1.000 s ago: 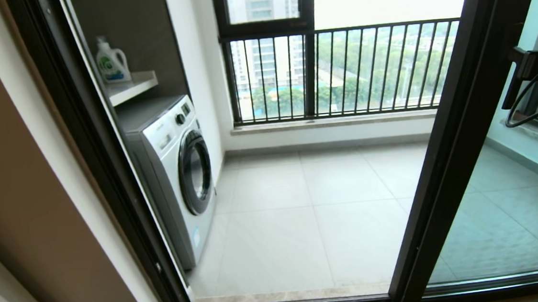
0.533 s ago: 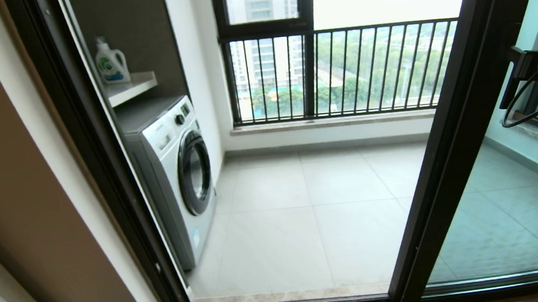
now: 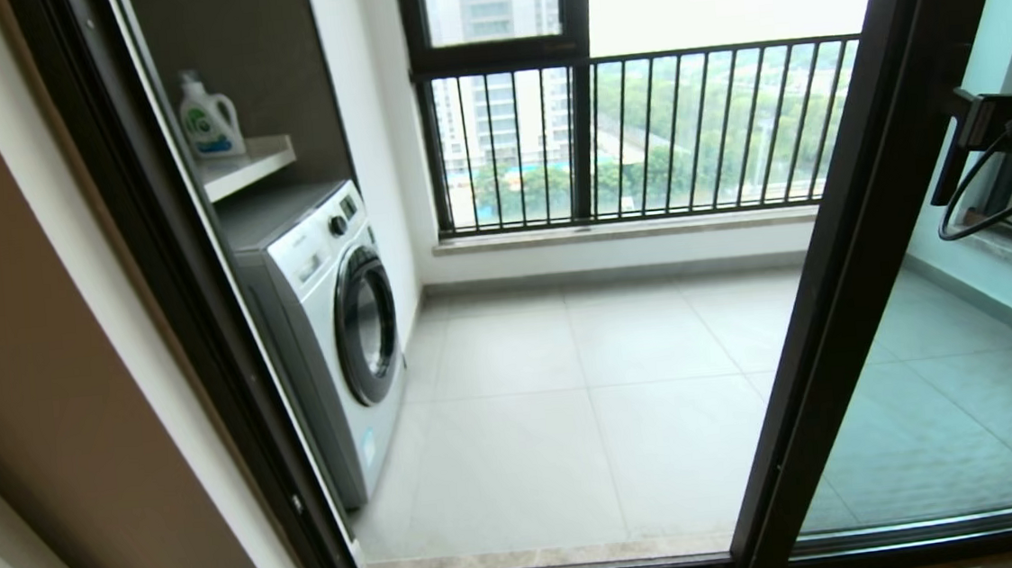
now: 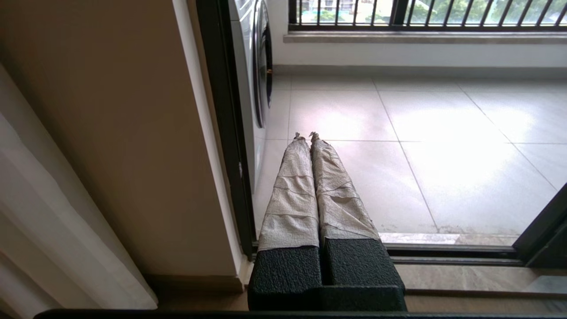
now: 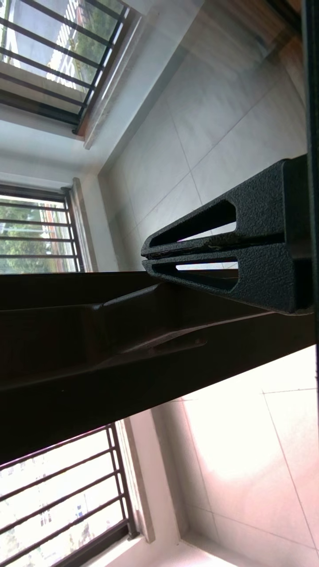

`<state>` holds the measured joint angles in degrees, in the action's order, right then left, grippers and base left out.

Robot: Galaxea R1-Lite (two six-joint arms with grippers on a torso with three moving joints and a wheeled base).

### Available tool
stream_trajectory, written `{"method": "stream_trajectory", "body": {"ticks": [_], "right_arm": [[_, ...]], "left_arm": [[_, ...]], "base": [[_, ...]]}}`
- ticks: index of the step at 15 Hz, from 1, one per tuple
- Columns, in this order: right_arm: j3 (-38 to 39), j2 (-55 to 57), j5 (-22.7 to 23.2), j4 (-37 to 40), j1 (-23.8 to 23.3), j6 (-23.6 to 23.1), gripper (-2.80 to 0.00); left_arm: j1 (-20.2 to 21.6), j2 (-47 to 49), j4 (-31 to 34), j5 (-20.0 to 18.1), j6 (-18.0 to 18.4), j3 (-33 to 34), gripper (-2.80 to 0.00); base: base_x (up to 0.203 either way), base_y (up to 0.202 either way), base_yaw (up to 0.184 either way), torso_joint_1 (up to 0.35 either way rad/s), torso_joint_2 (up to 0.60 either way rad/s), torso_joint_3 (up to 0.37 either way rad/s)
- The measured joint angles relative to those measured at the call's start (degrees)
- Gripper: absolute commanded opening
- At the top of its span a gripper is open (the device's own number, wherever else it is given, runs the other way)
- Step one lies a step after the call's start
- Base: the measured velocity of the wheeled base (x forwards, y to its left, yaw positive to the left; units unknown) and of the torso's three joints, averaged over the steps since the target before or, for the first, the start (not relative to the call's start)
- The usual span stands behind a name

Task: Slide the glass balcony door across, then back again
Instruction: Close the slid door

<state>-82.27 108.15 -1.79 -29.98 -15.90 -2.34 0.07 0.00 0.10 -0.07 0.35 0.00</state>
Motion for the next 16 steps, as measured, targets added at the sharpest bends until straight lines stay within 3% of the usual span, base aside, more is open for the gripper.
{"method": "stream_trajectory", "body": {"ticks": [16], "right_arm": [[3.58, -3.44, -3.06, -0.52, 7.02, 0.0, -2.8]], "left_arm": [[0.0, 0.0, 0.0, -0.02, -0.2, 0.0, -2.8]], "base": [[0.0, 0.0, 0.0, 0.0, 0.0, 0.0]]}}
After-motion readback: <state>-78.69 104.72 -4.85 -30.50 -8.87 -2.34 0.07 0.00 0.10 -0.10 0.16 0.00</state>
